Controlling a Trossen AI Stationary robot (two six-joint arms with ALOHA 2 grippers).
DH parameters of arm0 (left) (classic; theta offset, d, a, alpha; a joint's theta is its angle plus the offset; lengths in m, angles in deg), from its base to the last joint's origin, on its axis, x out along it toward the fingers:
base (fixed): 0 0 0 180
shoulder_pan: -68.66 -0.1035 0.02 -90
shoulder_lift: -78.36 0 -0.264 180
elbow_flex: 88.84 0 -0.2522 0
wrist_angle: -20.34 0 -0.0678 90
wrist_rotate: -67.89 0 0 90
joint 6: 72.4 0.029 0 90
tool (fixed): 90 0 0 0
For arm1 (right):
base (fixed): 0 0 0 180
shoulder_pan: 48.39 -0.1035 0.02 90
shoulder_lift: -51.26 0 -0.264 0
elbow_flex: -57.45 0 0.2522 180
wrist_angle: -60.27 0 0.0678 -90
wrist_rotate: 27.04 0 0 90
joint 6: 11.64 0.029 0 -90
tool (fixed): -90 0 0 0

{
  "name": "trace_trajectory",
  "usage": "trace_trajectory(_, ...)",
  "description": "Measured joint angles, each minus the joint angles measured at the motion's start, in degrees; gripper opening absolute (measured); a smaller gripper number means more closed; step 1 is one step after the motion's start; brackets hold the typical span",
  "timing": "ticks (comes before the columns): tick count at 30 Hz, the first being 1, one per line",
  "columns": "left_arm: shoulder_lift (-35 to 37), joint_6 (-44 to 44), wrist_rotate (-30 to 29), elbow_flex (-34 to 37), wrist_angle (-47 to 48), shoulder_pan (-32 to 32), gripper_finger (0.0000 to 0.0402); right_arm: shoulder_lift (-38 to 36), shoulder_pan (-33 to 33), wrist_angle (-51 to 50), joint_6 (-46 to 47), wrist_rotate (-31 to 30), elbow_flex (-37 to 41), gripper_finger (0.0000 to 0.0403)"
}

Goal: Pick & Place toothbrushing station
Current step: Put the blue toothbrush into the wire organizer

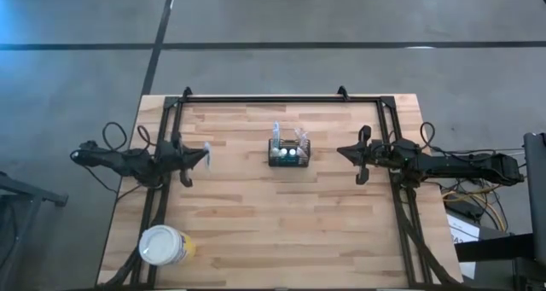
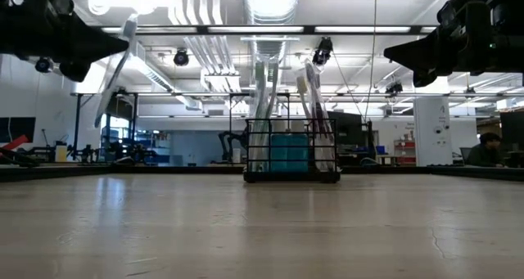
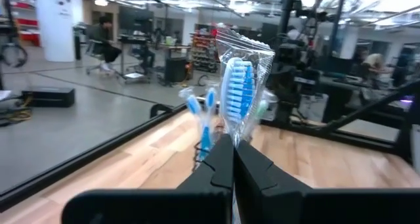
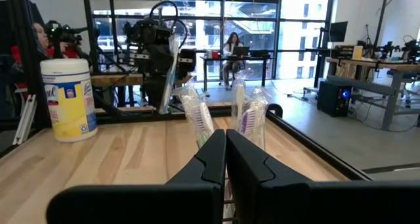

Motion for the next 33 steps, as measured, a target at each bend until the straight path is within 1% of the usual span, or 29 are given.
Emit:
trace_trajectory(3, 0.0, 0.0, -2.1, 0.0, 0.2, 0.0, 0.0000, 0.0, 0.0, -0.1, 0.0, 0.0, 0.0, 0.0008)
trace_trajectory(9, -0.1, -0.8, -2.3, 0.0, 0.0, -0.1, 0.0000, 0.0, 0.0, -0.2, 0.0, 0.0, 0.0, 0.0008)
trace_trajectory(13, -2.6, -4.8, -5.1, -0.3, -4.5, -1.2, 0.0000, 0.0, 0.0, 0.0, 0.0, -0.1, 0.0, 0.0008)
trace_trajectory(16, -6.4, -2.7, -3.5, -0.3, -11.3, -1.8, 0.0000, 0.0, 0.0, 0.1, 0.0, -0.2, 0.0, 0.0008)
trace_trajectory(19, -11.0, 1.1, -1.5, -0.5, -20.1, -2.5, 0.0000, 0.0, 0.0, 0.3, 0.1, -0.2, 0.0, 0.0008)
trace_trajectory(21, -14.5, 2.9, -1.4, -1.2, -23.8, -3.0, 0.0000, 0.0, 0.0, 0.3, 0.4, -0.2, 0.0, 0.0008)
trace_trajectory(26, -23.8, 3.8, -1.1, -5.5, -24.7, -5.1, 0.0000, 0.0, 0.0, 0.5, 0.5, -0.1, 0.0, 0.0008)
trace_trajectory(29, -30.1, 5.5, 2.6, -8.9, -25.7, -7.2, 0.0000, 0.0, 0.0, 0.5, 0.5, -0.1, 0.0, 0.0008)
trace_trajectory(31, -34.3, 6.8, 5.0, -11.1, -28.6, -8.9, 0.0000, 0.0, 0.0, 0.5, 0.3, -0.1, 0.0, 0.0008)
trace_trajectory(33, -38.2, 7.0, 6.1, -12.9, -32.3, -11.3, 0.0000, 0.0, 0.0, 0.5, 0.1, -0.1, 0.0, 0.0008)
